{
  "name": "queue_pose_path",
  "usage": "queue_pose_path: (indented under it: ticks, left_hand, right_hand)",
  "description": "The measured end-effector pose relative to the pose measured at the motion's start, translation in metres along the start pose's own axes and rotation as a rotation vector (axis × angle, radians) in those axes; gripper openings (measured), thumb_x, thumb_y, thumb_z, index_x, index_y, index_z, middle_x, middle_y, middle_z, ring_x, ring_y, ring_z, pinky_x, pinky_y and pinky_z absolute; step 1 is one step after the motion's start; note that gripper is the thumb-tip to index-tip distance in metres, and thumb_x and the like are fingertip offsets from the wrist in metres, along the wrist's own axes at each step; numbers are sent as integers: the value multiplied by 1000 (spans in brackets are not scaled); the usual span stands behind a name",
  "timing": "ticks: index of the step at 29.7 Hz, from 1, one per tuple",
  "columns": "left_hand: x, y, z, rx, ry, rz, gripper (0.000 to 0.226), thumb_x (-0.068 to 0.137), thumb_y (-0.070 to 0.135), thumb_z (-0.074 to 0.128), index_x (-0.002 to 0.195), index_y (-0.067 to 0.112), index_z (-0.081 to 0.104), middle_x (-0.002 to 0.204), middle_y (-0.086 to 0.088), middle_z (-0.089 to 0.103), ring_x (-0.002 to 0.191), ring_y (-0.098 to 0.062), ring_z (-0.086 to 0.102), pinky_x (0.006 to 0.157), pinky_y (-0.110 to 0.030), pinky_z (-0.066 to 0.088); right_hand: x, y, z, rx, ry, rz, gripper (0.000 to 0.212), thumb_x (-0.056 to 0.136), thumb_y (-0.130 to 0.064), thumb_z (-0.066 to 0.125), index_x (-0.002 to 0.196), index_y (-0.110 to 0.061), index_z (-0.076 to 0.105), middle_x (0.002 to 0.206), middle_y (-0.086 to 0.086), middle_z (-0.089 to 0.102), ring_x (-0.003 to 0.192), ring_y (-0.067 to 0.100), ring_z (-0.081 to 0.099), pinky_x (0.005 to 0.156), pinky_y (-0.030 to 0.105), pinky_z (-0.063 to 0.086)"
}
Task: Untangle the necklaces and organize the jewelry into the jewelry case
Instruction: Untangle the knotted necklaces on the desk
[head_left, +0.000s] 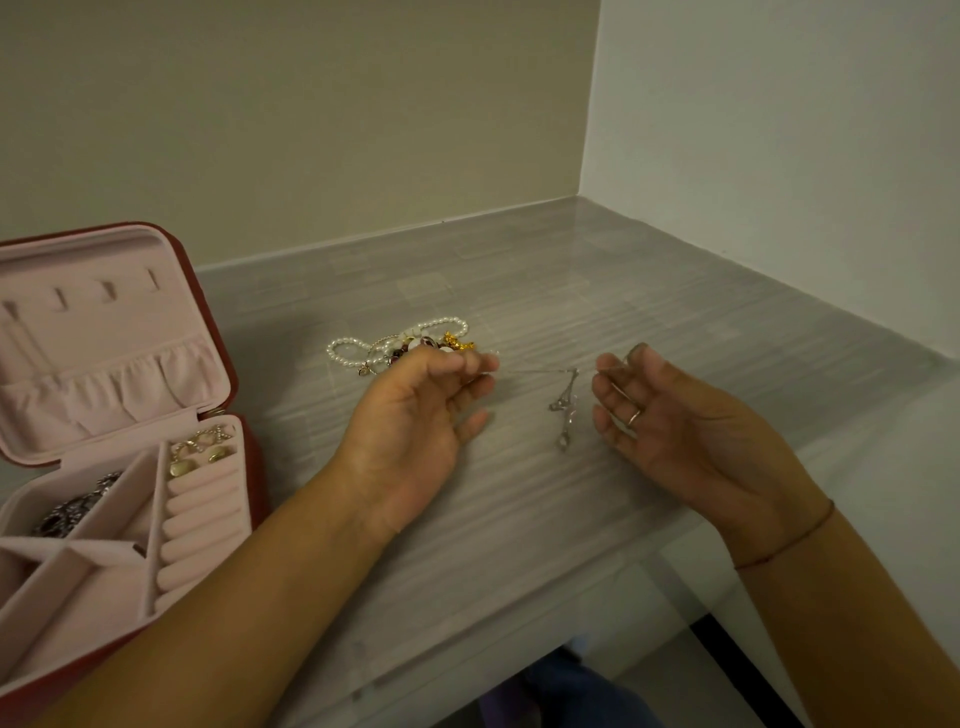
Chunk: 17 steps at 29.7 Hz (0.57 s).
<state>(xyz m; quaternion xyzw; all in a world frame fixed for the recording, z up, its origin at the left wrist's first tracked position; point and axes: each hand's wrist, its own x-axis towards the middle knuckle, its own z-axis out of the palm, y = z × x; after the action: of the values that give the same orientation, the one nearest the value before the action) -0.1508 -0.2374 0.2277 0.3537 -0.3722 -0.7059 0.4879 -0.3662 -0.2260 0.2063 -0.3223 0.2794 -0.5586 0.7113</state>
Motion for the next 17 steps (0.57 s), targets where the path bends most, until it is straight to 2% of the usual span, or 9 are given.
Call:
queue_pose_path:
  ticks: [3, 5, 7, 10, 12, 14, 17]
  left_hand:
    - [1, 2, -3, -225, -9, 6, 7, 70, 20, 53, 67, 16, 57, 79, -2, 61, 83, -18, 61, 96, -35, 45]
    - [1, 3, -4, -338, -15, 15, 9, 70, 19, 52, 65, 14, 58, 74, -4, 58, 77, -18, 62, 99, -38, 46]
    - [1, 4, -4, -402, -34, 28, 11, 71, 18, 51, 63, 12, 57, 72, -4, 56, 76, -19, 62, 99, -40, 48]
    - [1, 4, -4, -456, -48, 37, 11, 72, 18, 52, 64, 11, 56, 65, -2, 49, 66, -17, 58, 86, -38, 55]
    - [1, 4, -3, -417, -62, 36, 10, 71, 19, 53, 67, 12, 58, 58, 1, 39, 53, -12, 45, 67, -29, 55]
    - [0, 4, -1, -356, -121, 21, 14, 71, 20, 54, 73, 12, 65, 53, 3, 34, 46, -9, 32, 51, -23, 46]
    - [-2, 3, 2, -248, -213, -5, 31, 78, 19, 50, 100, 10, 70, 53, 4, 31, 44, -9, 19, 42, -20, 30]
  right_hand:
    - [1, -6, -5, 78, 1, -21, 38, 43, -30, 93, 72, -24, 69, 87, -4, 67, 89, 12, 67, 83, 29, 54]
    - [-1, -9, -7, 148, 7, -25, 38, 43, -24, 93, 72, -20, 69, 81, -4, 67, 84, 13, 68, 81, 32, 55]
    - [-2, -12, -7, 205, 7, -32, 33, 49, -20, 90, 74, -17, 67, 81, -4, 66, 83, 13, 68, 81, 34, 55]
    - [-4, -15, -5, 269, 72, -59, 8, 68, -19, 71, 72, -15, 65, 77, -5, 64, 77, 10, 67, 75, 32, 56]
    - [-6, -16, -6, 301, 90, -67, 8, 74, -20, 63, 69, -15, 66, 77, -5, 66, 71, 7, 64, 69, 28, 55]
    - [-6, -15, -5, 314, 47, -60, 4, 70, -17, 67, 72, -14, 65, 95, -1, 70, 65, 4, 58, 64, 25, 54]
    - [-7, -10, -1, 243, -28, -38, 4, 75, -16, 61, 77, -13, 60, 126, 10, 62, 48, 0, 46, 56, 20, 50]
